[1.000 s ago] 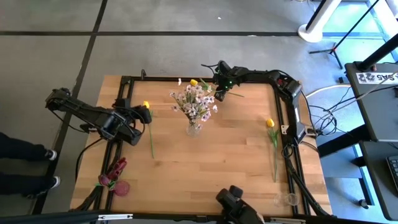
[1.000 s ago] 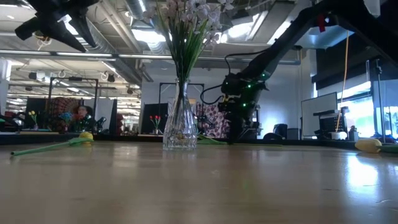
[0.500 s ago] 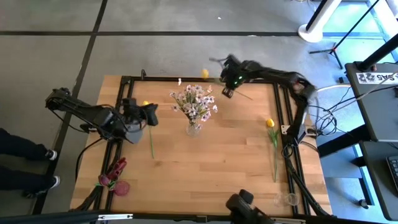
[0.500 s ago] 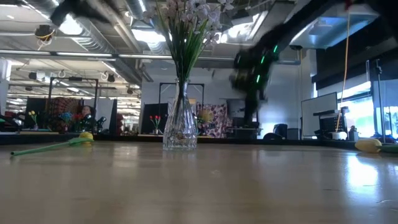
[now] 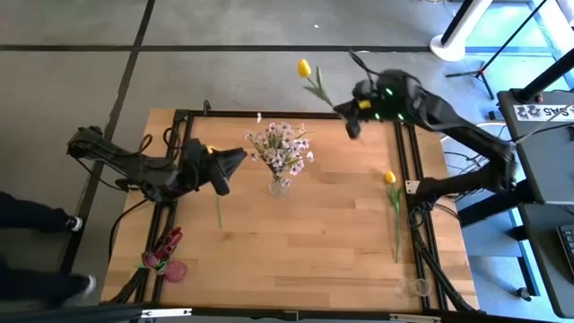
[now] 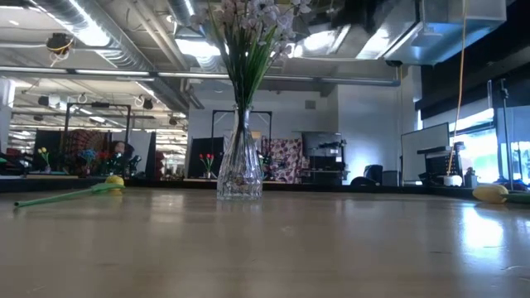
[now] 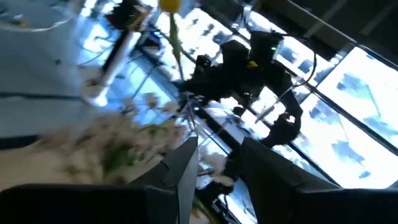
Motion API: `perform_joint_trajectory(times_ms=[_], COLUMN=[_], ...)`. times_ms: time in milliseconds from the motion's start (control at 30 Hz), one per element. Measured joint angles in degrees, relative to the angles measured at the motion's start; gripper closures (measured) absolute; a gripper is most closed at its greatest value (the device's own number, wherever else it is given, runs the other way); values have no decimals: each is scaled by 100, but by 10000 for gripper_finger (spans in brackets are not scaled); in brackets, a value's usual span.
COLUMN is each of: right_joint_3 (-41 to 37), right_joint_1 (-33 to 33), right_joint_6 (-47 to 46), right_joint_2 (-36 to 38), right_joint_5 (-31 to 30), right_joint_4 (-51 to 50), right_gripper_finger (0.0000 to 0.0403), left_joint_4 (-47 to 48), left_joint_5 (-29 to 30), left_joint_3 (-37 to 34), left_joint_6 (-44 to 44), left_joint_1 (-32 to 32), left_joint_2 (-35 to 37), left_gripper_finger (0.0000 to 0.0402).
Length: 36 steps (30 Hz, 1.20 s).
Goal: Sort flowers into vase by color
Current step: Put the top yellow tulip into the bottom transparent vase
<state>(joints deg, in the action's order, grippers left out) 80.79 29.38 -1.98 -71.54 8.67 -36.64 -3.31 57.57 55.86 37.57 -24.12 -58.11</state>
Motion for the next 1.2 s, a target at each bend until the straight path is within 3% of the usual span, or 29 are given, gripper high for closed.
perform_joint_trajectory(times_ms=[267, 400, 567, 733, 967, 1200], right_joint_3=[-7, -11, -11, -11, -11, -11], right_joint_1=[-2789, -4020, -5020, -5476, -5527, -5524], right_joint_6=[-1096, -1431, -1581, -1612, -2054, -1946], right_joint_2=[450, 179, -163, -584, -1127, -1275], right_joint_5=[85, -417, -875, -907, -911, -998], right_joint_4=[1677, 2340, 2811, 3025, 3379, 4158], right_gripper_finger=[402, 402, 403, 403, 403, 403], left_joint_4=[-1973, -2971, -3757, -4649, -5049, -5020], left_joint_5=[-1076, -1757, -2505, -3154, -3461, -3282], left_joint_3=[0, -2, -3, -7, 131, 554], left_joint_6=[-1716, -2148, -2311, -2392, -3395, -4112], left_joint_1=[22, -85, -299, -503, -896, -1060], left_joint_2=[-785, -1331, -1852, -2151, -2457, -3003], left_gripper_finger=[275, 275, 276, 277, 278, 278])
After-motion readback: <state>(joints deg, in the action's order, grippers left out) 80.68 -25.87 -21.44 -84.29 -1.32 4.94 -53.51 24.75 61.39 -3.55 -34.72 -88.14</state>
